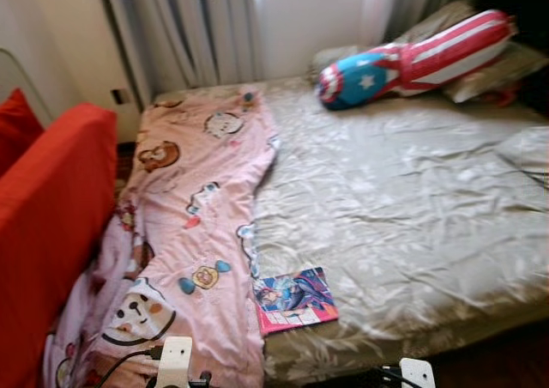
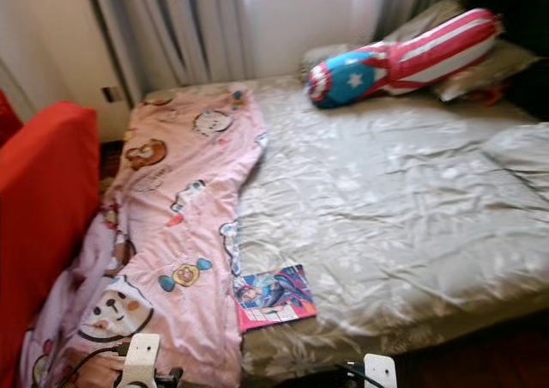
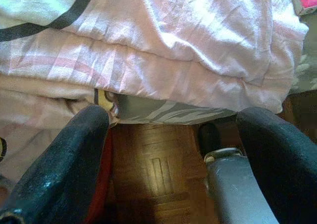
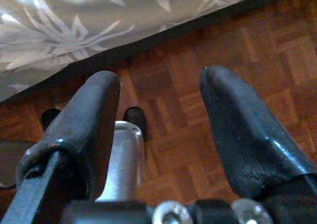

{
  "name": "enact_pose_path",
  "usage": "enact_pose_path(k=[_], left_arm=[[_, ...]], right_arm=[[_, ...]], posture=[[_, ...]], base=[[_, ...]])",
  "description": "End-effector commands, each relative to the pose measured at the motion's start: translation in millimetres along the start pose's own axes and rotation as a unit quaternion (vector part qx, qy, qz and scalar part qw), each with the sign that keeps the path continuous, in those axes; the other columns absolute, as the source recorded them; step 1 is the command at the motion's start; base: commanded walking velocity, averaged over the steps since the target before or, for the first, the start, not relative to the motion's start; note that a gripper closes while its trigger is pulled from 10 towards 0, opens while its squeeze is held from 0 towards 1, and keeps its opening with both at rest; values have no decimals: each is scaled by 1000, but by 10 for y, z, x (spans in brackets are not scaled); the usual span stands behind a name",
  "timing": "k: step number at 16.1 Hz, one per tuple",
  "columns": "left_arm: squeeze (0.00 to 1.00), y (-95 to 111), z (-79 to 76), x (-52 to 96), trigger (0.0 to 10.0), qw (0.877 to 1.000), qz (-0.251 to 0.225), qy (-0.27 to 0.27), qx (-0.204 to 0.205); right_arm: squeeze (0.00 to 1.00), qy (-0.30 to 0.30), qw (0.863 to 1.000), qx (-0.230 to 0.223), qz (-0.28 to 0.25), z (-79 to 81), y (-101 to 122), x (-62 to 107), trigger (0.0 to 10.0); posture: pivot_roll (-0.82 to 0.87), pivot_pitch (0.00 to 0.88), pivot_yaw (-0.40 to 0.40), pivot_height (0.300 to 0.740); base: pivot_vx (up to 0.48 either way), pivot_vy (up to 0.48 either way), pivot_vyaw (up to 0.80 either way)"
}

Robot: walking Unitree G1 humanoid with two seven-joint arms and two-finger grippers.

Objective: Clean up the room

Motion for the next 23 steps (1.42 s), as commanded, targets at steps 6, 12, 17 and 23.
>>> enact_pose_path(k=[6,12,17,23], left_arm=[[0,-27,2,2,10000,1000,9,-3,-4],[0,-27,9,0,10000,1000,12,0,-6],[0,-35,9,2,10000,1000,12,0,-8],[0,-41,10,4,10000,1000,12,1,-9]], right_arm=[[0,0,1000,1,-4,-7,20,-3,10000],[0,7,1000,3,-3,22,23,-5,10000],[0,3,1000,-4,-4,15,14,-2,10000],[0,5,1000,9,-2,16,2,0,10000]], posture=[[-75,0,19,740],[-75,0,19,740],[-75,0,18,740],[-80,0,23,740]], base=[[0,0,533],[0,0,790],[0,0,0],[0,0,0]])
Point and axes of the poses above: a point about 5 cm out from each wrist's last joint towards the gripper, its own x axis pointing back from the gripper into the wrist, its own y axis along the axis of the wrist's last joint, z = x × y, the point moved 2 cm from there along -x, pointing out of the wrist towards the gripper, and after that the axes turned 2 degrees about -x, right-handed, at the moved point
